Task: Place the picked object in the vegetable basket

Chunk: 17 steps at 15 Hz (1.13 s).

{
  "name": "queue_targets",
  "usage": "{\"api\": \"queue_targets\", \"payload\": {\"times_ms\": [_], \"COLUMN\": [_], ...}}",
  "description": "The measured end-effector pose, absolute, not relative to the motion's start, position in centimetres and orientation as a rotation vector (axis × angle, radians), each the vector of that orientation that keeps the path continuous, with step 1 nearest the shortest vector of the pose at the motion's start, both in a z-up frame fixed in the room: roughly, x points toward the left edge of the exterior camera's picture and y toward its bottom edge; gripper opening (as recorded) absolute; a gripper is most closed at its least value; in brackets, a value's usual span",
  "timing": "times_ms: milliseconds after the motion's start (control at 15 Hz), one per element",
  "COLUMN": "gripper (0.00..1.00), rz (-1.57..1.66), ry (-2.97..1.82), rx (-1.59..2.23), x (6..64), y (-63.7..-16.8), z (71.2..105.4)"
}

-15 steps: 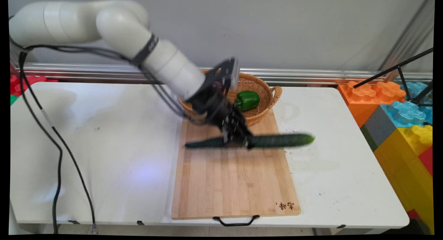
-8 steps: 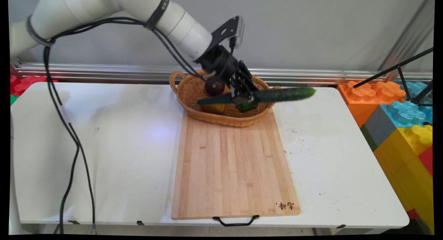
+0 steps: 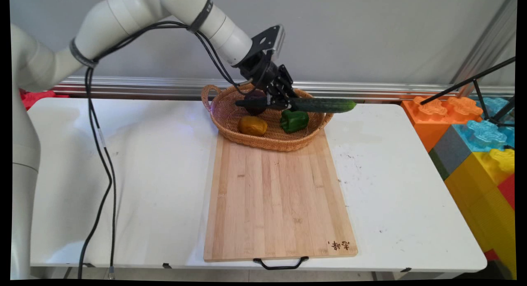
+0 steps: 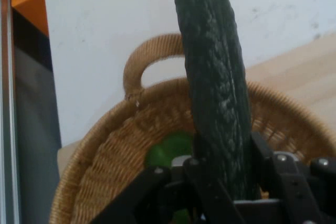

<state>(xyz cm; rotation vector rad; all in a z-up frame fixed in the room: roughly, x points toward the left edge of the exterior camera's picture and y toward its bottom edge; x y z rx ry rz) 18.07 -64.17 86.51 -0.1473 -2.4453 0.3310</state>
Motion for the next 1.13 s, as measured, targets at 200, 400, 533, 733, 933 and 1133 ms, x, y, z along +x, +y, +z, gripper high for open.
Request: {"api": "queue_targets", "payload": {"times_ms": [200,400,533,733,933,1133], "gripper": [0.0,0.0,0.0,1.0,1.0,1.0], "rz": [0.322,0.313,0.305,0.283,0.255,0.233], "ry": [-2.454,-2.461,-2.462,-2.46,-2.455,-2.455], "rx": [-0.185,-0.202,-0.2,-0.188,-0.16,-0.12], "x": [18.7,19.3,19.5,19.8,20.1,20.7], "y": [-66.1,-67.7,-68.3,-69.0,-69.5,-69.6], "z": [84.7,83.3,82.7,81.9,81.4,81.5]}}
